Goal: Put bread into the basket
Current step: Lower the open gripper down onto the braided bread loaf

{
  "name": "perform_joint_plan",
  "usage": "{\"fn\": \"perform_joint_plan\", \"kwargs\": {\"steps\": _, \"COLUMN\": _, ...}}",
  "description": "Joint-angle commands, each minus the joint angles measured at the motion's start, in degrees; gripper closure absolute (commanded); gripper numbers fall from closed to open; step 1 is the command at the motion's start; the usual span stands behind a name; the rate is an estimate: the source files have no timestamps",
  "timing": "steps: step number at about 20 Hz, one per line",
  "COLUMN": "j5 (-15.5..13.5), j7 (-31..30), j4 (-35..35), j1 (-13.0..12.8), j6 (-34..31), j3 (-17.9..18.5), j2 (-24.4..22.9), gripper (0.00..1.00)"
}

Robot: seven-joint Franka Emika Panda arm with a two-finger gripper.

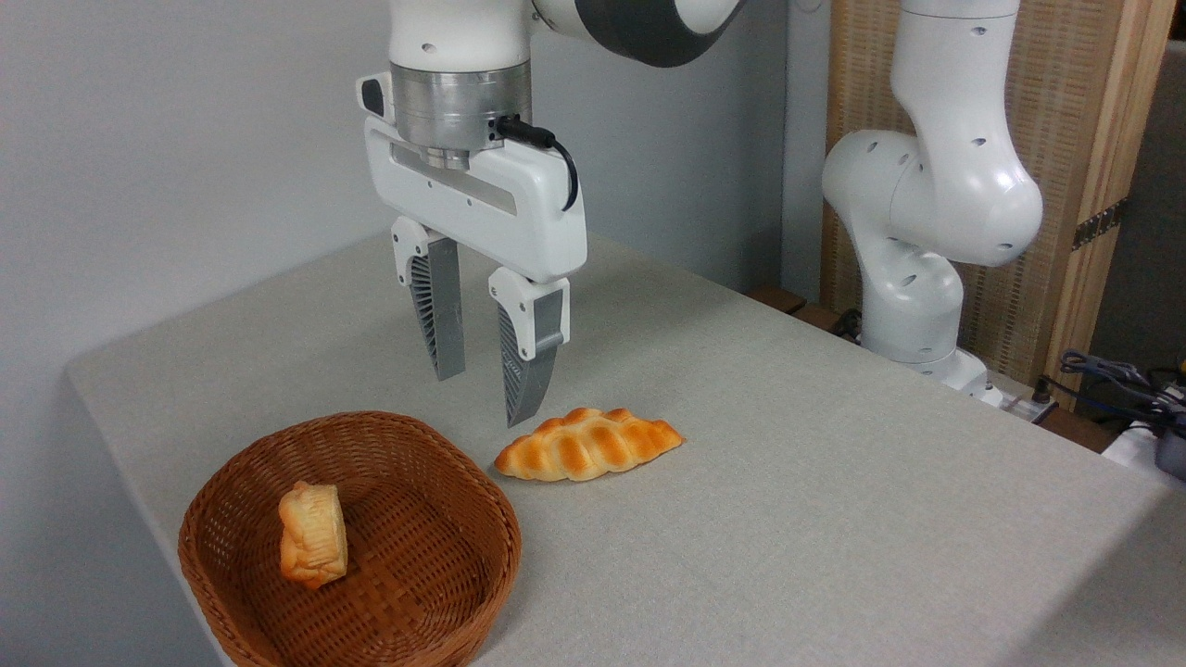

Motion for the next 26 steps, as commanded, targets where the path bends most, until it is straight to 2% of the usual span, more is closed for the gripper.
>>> {"fn": "perform_joint_plan", "kwargs": {"steps": 1, "j5": 0.1, "j7": -0.3, "j4": 0.7, "j1": -0.2, "j6": -1.3, "j3": 0.3, "j2": 0.3, "gripper": 0.00}}
{"fn": "perform_joint_plan", "kwargs": {"steps": 13, "j5": 0.1, "j7": -0.3, "j4": 0.5, "j1": -0.3, "j6": -1.3, "j3": 0.3, "j2": 0.3, "gripper": 0.00}}
{"fn": "perform_joint_plan", "kwargs": {"steps": 18, "j5": 0.1, "j7": 0.4, "j4": -0.9, "j1": -0.4, "j6": -4.6, "j3": 0.1, "j2": 0.2, "gripper": 0.00}}
{"fn": "perform_joint_plan", "kwargs": {"steps": 24, "j5": 0.1, "j7": 9.3, "j4": -5.8, "j1": -2.9, "j6": -5.8, "j3": 0.1, "j2": 0.2, "gripper": 0.00}}
{"fn": "perform_joint_plan", "kwargs": {"steps": 26, "j5": 0.1, "j7": 15.6, "j4": -8.5, "j1": -3.5, "j6": -5.8, "j3": 0.1, "j2": 0.2, "gripper": 0.00}}
